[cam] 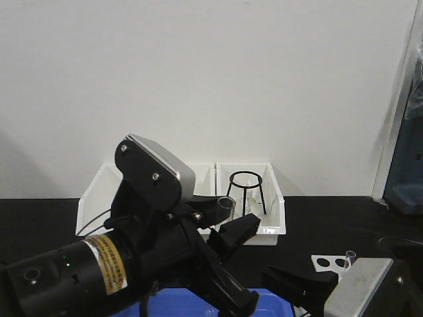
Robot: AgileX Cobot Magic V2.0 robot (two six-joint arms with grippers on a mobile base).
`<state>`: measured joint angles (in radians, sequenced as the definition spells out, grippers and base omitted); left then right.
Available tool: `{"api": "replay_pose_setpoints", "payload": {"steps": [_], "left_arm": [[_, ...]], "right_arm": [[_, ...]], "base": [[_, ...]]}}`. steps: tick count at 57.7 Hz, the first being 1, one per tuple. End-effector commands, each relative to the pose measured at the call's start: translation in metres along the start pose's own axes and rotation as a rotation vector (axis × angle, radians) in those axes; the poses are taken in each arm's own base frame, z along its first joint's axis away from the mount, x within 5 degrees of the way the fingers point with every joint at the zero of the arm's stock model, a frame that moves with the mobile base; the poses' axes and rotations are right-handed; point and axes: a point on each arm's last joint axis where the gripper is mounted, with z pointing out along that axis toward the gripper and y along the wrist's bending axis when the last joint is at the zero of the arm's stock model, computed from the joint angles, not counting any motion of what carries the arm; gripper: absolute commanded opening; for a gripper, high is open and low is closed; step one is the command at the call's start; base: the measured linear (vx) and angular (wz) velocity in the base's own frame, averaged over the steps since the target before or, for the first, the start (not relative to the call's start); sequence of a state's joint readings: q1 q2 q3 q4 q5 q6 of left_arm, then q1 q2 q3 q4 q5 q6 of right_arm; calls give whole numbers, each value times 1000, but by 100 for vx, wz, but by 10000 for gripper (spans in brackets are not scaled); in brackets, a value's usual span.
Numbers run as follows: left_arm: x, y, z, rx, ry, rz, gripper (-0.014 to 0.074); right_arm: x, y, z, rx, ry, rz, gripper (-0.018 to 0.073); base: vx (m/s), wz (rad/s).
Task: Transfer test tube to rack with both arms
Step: 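Lift the tube with the left gripper toward the open right gripper, then close the right gripper on the tube below the left gripper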
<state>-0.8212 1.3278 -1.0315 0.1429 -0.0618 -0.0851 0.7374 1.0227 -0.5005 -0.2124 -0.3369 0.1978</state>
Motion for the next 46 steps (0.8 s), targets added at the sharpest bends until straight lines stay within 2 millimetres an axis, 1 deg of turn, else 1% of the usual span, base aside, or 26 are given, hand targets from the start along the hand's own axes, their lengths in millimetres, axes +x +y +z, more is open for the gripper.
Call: {"api": "replay_pose_setpoints", "payload": {"steps": [1, 9, 16, 21, 28, 30, 38, 41, 46], "left_arm": [[-29, -11, -9, 45, -163, -45, -8], [-27, -29, -10, 104, -145, -68, -8], [-26, -39, -11, 139, -136, -67, -7], [-25, -44, -12, 151, -115, -64, -7], [-24, -45, -12, 153, -107, -60, -7], [-24, -45, -12, 153, -109, -60, -7], [-24, -45, -12, 153, -109, -60, -7], [-24, -45, -12, 153, -108, -60, -7], [-24, -45, -12, 153, -110, -60, -7]], "right_arm": [[-26, 2, -1, -24, -167, -2, 509], [-28, 1, -2, -17, -198, 29, 509], [-29, 1, -2, -13, -202, 40, 503], [-29, 1, -2, -13, -202, 40, 488], [-28, 1, -2, -13, -201, 40, 441], [-28, 1, -2, -13, -201, 40, 421], [-29, 1, -3, -13, -205, 40, 291], [-29, 1, -3, -13, -205, 40, 209], [-29, 1, -3, -13, -205, 40, 111]], "base": [[0, 0], [0, 0], [0, 0], [0, 0], [0, 0], [0, 0], [0, 0], [0, 0], [0, 0]]}}
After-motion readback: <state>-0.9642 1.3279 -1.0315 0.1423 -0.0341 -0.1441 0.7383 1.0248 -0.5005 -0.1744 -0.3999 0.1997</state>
